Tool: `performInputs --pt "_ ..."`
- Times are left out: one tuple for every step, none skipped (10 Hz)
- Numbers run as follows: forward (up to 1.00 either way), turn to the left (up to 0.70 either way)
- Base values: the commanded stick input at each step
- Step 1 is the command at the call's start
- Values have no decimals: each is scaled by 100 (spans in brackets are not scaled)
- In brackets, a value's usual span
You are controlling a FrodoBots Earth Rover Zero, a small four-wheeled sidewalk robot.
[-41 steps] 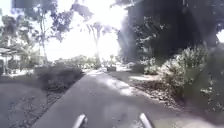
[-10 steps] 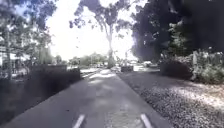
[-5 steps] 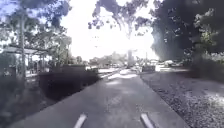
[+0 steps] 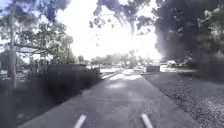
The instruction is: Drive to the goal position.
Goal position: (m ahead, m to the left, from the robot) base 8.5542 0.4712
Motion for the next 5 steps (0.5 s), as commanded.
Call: performInputs --pt "100 -40" --pt "100 -40" --pt "100 -40" --pt "100 -40" --pt "100 -33"
